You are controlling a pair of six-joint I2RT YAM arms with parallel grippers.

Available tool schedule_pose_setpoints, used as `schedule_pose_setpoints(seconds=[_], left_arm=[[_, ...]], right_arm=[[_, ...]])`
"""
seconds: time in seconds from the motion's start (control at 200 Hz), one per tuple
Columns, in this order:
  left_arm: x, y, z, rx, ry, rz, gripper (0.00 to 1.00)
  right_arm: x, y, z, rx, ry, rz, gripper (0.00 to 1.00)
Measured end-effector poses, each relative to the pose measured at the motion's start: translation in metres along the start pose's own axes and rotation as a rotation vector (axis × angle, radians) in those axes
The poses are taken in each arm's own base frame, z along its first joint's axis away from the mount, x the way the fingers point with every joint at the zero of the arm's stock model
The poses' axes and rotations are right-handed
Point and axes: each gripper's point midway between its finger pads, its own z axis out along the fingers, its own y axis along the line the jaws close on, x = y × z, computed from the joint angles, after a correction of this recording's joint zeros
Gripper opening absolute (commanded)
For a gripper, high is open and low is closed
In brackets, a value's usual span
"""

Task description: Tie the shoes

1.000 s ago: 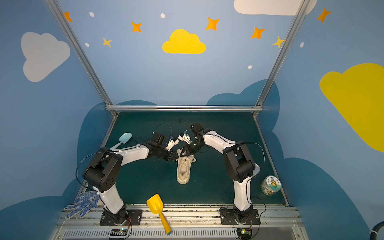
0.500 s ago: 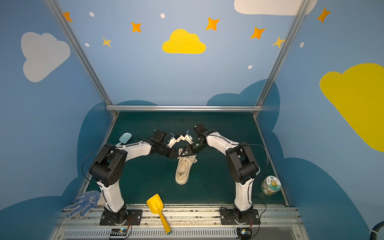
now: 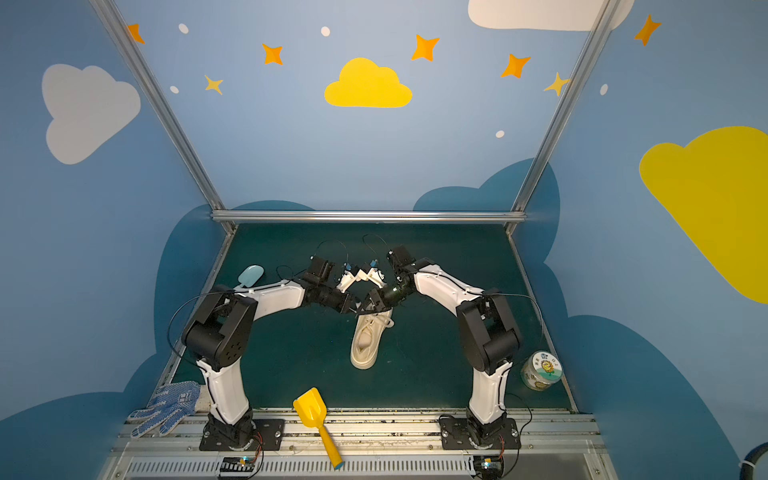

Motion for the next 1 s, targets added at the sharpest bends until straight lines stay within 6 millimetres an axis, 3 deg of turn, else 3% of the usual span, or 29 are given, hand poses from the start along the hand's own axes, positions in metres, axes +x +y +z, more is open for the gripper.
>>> schedule_pose_setpoints(seconds=[0.06,0.125,0.441,0.646,0.836,1.001], left_arm=[[-0.004,-0.002,0.000,0.005,-0.006,0.007,0.04],[-0.010,-0.004,-0.001,0.011,-0.015,0.016,0.04],[-0.029,-0.011,-0.002,0.033,-0.037,0.061,0.04],[-0.029,-0.011,0.003,0.049,-0.016,0.066,0.04],[-0.027,-0.010,0.004,0.050,-0.012,0.069,0.04],[-0.027,-0.011,0.004,0.051,-0.012,0.070,0.04]], right_arm=[[0.004,0.004,-0.001,0.007,0.004,-0.004,0.31],[0.005,0.010,-0.004,0.015,0.003,-0.015,0.24],[0.017,0.017,-0.014,0.045,-0.021,-0.003,0.31],[0.017,0.015,-0.046,0.061,-0.142,0.052,0.31],[0.016,-0.015,-0.077,0.105,-0.264,0.178,0.24],[0.012,-0.045,-0.069,0.093,-0.246,0.285,0.27]])
